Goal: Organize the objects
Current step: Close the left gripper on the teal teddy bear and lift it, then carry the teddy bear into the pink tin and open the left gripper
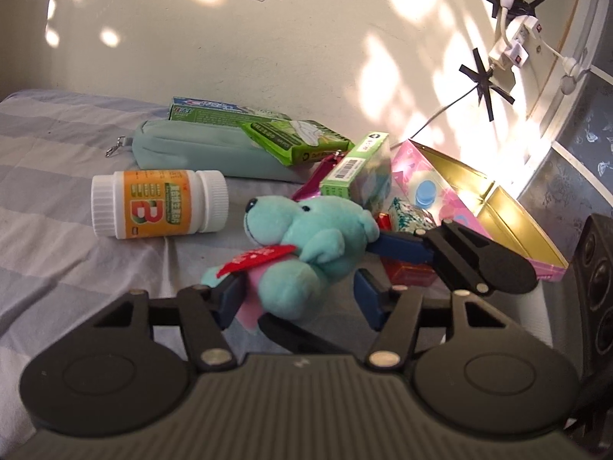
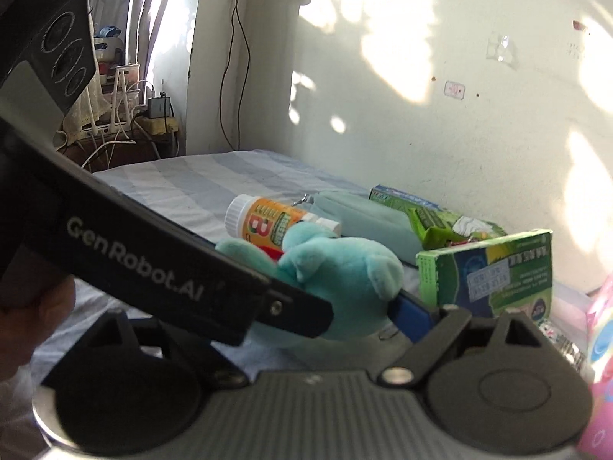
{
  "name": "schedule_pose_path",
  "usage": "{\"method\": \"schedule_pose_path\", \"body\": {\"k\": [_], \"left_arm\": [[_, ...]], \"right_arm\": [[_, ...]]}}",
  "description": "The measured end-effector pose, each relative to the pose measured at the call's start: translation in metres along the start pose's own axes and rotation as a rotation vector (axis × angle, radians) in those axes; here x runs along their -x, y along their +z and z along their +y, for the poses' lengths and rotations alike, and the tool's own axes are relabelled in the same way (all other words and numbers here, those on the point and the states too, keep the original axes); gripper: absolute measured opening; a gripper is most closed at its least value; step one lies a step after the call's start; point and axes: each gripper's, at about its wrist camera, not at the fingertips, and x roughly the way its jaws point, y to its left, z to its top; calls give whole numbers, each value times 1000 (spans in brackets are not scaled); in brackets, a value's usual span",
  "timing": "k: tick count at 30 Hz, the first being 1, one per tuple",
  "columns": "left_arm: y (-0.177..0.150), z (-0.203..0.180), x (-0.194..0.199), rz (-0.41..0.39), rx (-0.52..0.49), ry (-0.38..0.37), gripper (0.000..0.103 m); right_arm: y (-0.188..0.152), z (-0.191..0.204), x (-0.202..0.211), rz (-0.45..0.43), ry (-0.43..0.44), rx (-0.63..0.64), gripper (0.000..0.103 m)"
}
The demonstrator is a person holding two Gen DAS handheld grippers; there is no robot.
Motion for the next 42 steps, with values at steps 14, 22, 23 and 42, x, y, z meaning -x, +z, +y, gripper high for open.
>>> {"method": "schedule_pose_path", "body": {"k": [14, 22, 23, 42], "left_arm": [[23, -132, -38, 12, -214, -185, 63], [36, -222, -84, 31, -345, -281, 63], [37, -230, -92, 35, -357, -292, 63], [35, -233, -92, -51, -328, -242, 74]], "right_arm": [[-36, -54, 111, -165, -360, -51, 90], [-49, -132, 153, -226, -537, -161, 91], [-52, -141, 158, -228, -554, -177, 91], [-91, -190, 159, -198, -678, -327, 103]]}}
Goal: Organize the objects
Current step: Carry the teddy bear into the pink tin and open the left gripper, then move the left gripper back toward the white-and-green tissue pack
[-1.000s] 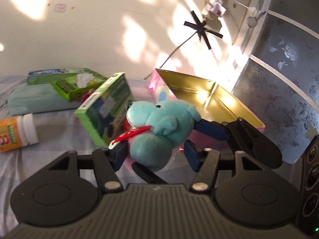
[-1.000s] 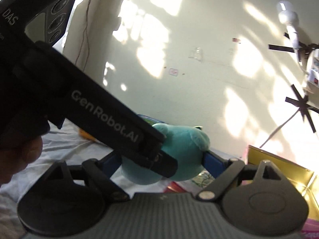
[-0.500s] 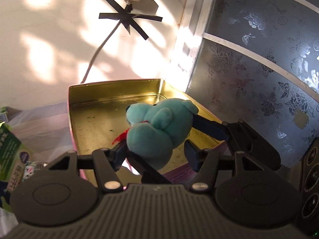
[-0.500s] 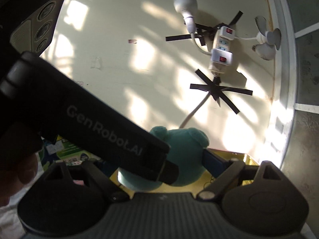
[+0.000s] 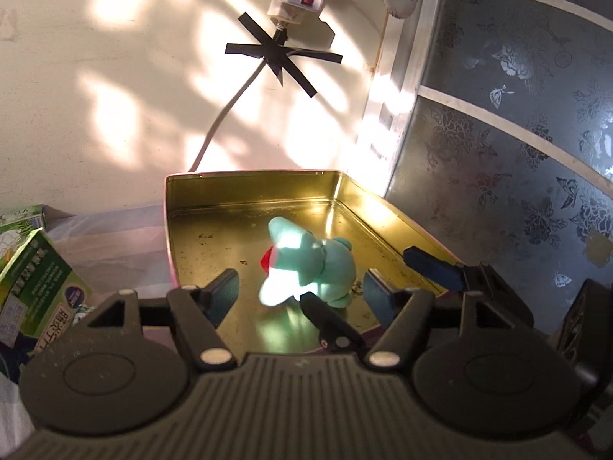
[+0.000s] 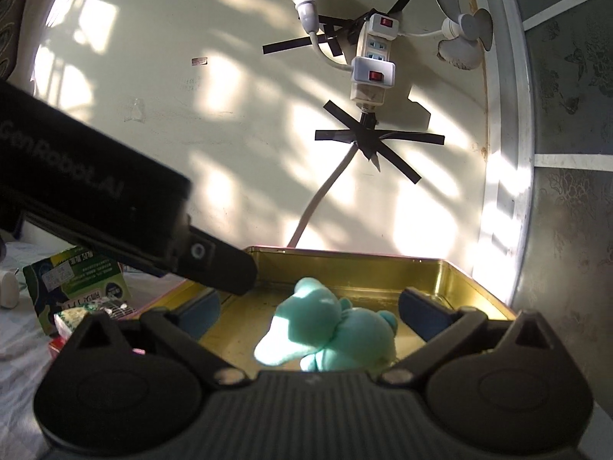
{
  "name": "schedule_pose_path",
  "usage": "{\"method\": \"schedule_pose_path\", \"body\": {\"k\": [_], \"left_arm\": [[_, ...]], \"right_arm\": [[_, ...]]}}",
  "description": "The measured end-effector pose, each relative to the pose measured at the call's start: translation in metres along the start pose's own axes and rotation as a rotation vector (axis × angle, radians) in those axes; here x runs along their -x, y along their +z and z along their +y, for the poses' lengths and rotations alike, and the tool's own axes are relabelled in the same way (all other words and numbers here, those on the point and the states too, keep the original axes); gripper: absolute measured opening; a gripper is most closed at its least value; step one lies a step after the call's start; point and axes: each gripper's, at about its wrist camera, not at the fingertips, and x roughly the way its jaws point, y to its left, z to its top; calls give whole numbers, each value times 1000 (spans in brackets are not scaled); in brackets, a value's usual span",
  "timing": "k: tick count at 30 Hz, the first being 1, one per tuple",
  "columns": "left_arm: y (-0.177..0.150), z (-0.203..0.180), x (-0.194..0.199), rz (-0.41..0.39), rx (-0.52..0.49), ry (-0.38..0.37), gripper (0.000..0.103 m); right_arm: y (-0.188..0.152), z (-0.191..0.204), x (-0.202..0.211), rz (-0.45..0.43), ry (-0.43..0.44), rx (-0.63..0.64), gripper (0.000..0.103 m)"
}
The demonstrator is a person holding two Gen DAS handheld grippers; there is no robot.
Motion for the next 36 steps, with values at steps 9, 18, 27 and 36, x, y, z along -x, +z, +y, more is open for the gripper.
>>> {"method": "schedule_pose_path", "body": {"k": [9, 18, 27, 36], "left_arm": [[-44, 50, 65, -21, 61, 85, 77], [-107, 123, 97, 64, 155, 307, 77], [-141, 180, 139, 57, 173, 524, 77], [-149, 217, 164, -7, 281, 548, 80]], "right_arm": [[-3, 26, 35, -22, 44, 22, 102], [-17, 75, 62, 32, 188, 48, 77], [-29, 133, 49, 190, 352, 111, 49], [-25, 164, 19, 268, 335, 142, 49]]}}
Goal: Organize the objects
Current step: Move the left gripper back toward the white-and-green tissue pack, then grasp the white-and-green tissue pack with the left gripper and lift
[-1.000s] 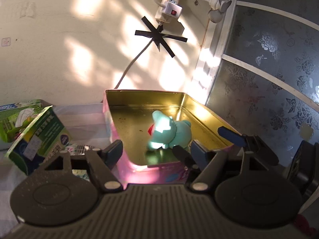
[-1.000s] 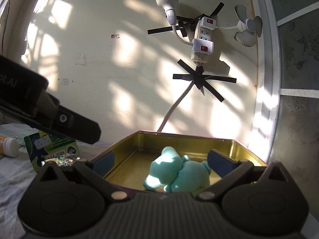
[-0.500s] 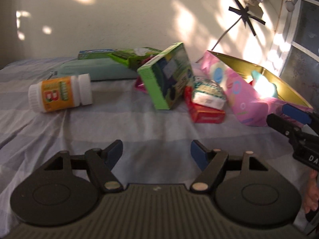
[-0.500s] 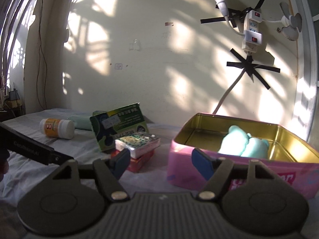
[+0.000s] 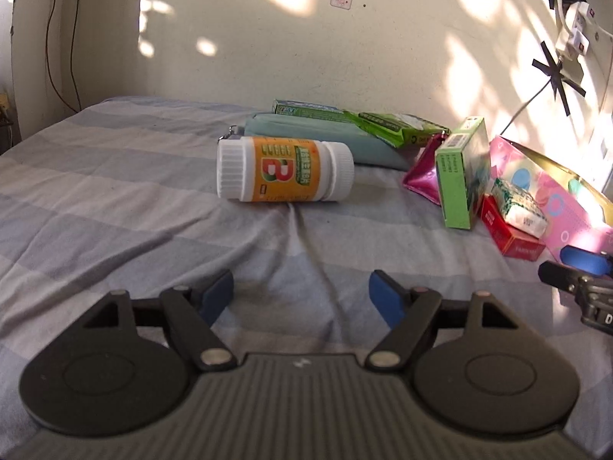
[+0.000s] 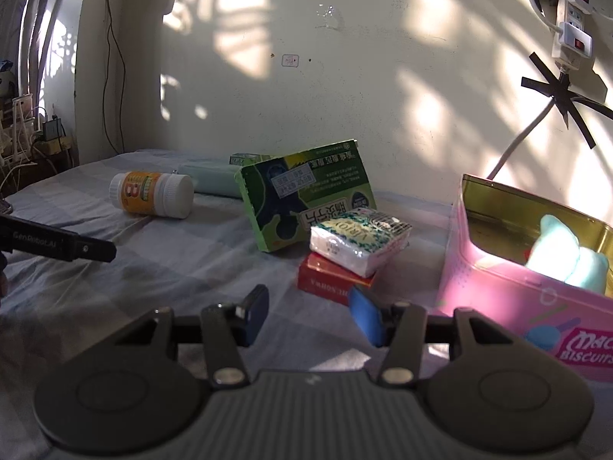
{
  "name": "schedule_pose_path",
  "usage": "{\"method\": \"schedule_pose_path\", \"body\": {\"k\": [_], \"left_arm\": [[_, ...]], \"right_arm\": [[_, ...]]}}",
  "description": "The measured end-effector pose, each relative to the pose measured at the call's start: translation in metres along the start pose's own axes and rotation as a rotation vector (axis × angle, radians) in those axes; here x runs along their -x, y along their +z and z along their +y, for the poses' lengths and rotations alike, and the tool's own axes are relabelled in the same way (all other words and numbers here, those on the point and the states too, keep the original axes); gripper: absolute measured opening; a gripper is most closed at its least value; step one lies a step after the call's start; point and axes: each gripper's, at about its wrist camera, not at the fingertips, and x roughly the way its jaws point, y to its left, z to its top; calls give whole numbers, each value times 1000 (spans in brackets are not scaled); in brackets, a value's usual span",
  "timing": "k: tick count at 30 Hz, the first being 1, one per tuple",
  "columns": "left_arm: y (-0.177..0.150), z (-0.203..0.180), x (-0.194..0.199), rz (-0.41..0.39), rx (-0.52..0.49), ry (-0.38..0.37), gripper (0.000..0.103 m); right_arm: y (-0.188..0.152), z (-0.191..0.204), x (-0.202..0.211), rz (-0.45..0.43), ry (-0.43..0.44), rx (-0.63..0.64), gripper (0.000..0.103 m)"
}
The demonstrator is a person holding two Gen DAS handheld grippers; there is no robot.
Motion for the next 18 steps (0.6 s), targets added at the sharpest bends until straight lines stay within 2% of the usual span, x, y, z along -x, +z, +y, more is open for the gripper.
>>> {"method": "schedule_pose_path", "body": {"k": [8, 10, 18], "left_arm": [[-4, -3, 0, -7, 7, -37, 81], [-4, 1, -1, -8, 26, -52, 83], [-3, 4, -1, -17, 57, -80, 84]], "right_arm": [[17, -4, -41, 44, -84, -40, 63], [23, -4, -47, 37, -121, -39, 72], [33, -1, -69, 39, -184, -37, 78]]}}
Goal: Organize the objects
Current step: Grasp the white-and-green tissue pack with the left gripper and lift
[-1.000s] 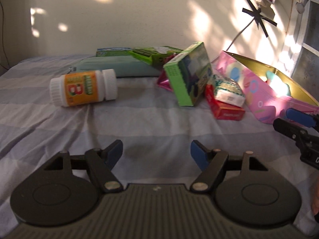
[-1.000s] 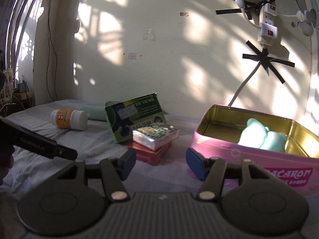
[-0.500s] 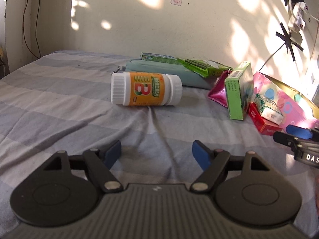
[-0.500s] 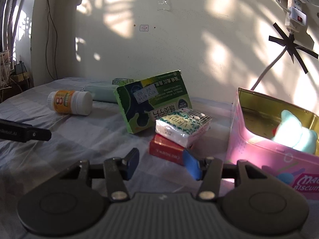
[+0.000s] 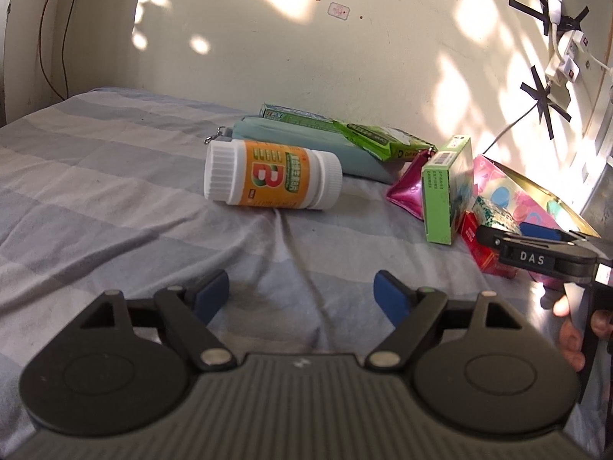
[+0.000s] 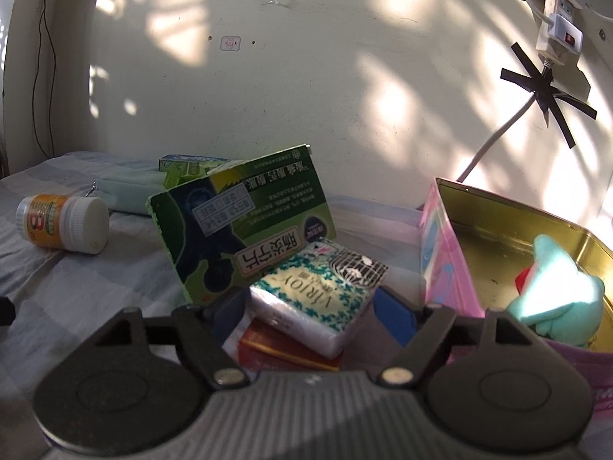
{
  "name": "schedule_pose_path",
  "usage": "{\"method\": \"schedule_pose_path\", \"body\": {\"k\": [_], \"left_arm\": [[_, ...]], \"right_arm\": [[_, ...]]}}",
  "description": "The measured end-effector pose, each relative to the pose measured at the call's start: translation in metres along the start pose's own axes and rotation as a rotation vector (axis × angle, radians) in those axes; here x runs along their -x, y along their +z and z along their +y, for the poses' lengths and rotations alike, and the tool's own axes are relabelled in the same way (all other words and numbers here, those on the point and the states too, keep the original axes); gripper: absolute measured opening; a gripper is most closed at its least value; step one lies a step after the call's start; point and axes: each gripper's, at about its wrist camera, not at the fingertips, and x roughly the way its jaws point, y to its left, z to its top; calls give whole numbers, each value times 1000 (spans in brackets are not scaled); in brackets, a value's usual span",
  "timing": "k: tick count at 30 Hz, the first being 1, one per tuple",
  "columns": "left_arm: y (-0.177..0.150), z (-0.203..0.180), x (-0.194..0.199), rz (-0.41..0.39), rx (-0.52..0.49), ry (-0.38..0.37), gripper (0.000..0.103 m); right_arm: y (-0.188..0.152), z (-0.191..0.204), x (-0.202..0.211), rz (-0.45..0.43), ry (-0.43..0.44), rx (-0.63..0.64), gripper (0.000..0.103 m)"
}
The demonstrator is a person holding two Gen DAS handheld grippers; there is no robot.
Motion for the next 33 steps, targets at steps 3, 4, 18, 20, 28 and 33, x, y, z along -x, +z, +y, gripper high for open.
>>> {"method": "schedule_pose_path", "body": {"k": [3, 4, 18, 20, 28, 33], "left_arm": [[-1, -5, 1, -6, -30, 21, 84], [-1, -7, 1, -7, -42, 30, 84], [-3, -17, -4, 22, -101, 74, 85], [-3, -17, -4, 24, -106, 77, 86], [-3, -16, -1, 22, -99, 25, 85], [-4, -39, 1, 58, -117, -131, 82]], "right_arm": [[-1, 7, -4, -4, -27, 18, 80], [-1, 8, -5, -4, -33, 23, 75], [-15, 9, 30, -21, 99, 23, 63], [-22, 17, 46, -27, 185, 71, 63], [-57, 42, 101, 45, 458, 272, 62], [-72, 18, 119, 75, 427, 199, 58]]}}
